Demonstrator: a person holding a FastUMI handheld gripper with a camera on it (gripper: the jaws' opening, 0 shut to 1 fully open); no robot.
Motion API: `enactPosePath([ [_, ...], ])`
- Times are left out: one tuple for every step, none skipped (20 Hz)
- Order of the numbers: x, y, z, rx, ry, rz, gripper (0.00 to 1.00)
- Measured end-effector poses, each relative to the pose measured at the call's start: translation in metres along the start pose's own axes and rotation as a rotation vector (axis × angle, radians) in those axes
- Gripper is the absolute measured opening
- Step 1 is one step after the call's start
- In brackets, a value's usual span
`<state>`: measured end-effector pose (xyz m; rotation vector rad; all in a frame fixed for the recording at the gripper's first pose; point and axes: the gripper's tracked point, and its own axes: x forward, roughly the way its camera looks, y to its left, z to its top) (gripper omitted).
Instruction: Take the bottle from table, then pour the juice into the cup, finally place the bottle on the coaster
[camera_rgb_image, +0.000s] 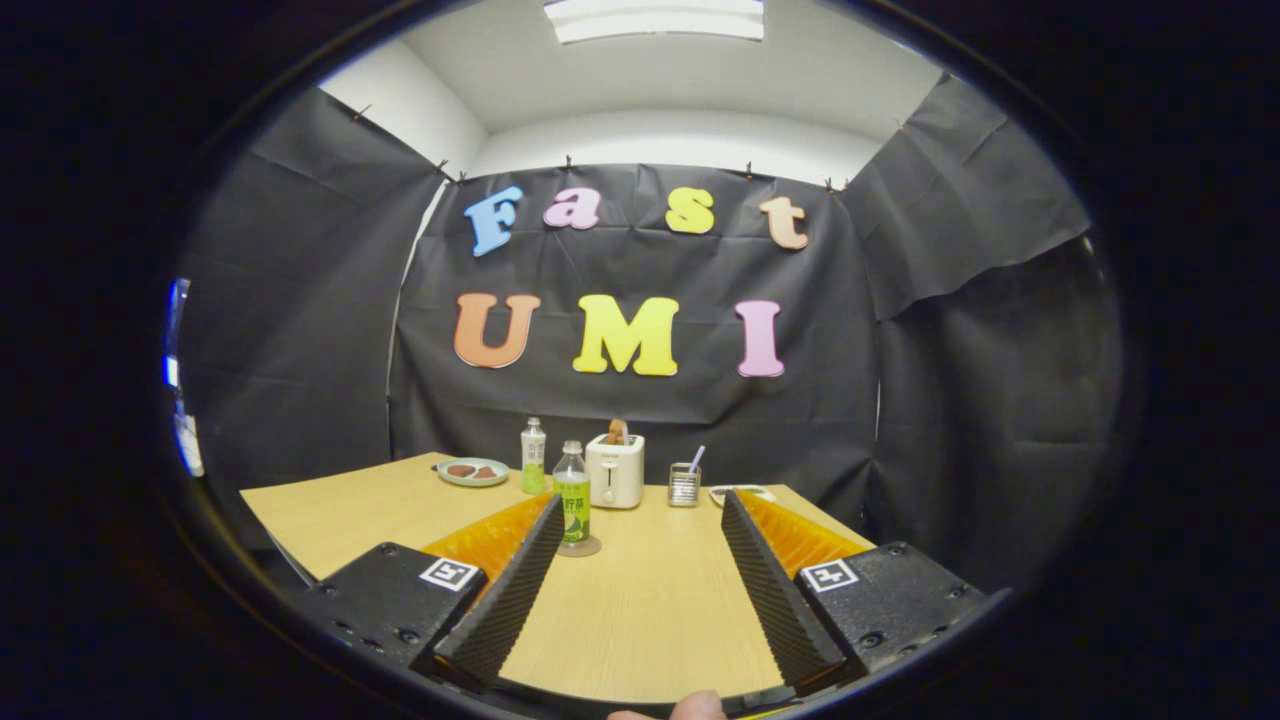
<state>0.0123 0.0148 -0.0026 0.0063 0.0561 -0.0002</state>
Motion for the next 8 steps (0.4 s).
enactPosePath([
  [0.0, 0.002, -0.002, 0.003, 0.001, 0.003, 1.0],
  [0.002, 0.002, -0.003, 0.006, 0.001, 0.005, 1.0],
  [0.003, 0.003, -0.005, 0.003, 0.004, 0.006, 1.0],
  [0.004, 0.003, -0.005, -0.001, 0.007, 0.006, 1.0],
  [0.007, 0.003, -0.005, -0.005, 0.007, 0.004, 1.0],
  [0.007, 0.002, -0.005, -0.01, 0.007, 0.002, 1.0],
  [0.009, 0.002, -0.006, -0.013, 0.007, 0.0, 1.0],
  [0.01, 0.003, -0.006, -0.015, 0.006, -0.001, 1.0],
])
